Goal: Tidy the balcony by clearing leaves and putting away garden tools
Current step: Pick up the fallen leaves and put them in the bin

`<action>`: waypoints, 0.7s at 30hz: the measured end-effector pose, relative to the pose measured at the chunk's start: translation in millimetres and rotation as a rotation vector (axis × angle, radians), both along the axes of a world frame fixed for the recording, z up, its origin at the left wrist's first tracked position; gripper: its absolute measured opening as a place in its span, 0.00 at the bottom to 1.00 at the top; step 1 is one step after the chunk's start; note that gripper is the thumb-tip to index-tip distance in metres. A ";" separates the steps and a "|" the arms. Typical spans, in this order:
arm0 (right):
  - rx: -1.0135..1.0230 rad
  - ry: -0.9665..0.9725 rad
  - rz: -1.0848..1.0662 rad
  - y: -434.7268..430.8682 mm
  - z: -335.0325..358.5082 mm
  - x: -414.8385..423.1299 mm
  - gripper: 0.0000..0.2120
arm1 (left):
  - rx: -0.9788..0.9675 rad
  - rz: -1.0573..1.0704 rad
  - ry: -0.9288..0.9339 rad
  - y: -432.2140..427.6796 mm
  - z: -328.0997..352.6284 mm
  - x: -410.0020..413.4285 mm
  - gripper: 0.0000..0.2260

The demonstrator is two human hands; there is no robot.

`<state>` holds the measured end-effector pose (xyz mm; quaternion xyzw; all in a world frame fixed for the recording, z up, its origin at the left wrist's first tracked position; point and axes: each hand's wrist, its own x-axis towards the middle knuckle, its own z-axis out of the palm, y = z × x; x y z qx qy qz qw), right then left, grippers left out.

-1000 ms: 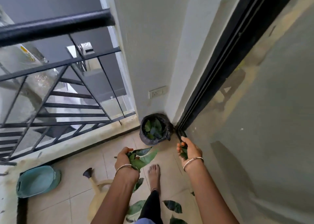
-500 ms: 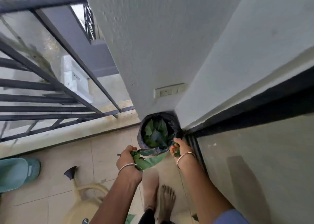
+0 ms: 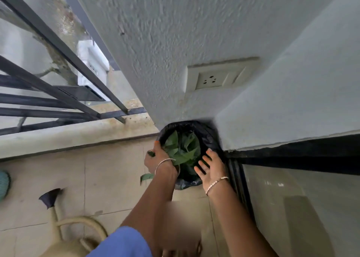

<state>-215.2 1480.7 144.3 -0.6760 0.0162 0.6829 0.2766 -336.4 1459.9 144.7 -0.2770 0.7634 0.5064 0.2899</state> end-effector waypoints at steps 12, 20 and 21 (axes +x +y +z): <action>0.007 -0.117 -0.080 -26.4 26.6 13.8 0.14 | -0.003 -0.697 0.169 -27.8 -0.2 5.0 0.23; 0.019 -0.144 -0.014 -52.3 152.4 -3.2 0.11 | 0.053 -0.423 0.173 -90.8 135.0 -16.3 0.14; 0.027 -0.151 0.003 -56.8 176.2 -6.3 0.10 | 0.079 -0.392 0.162 -101.9 158.6 -18.8 0.13</action>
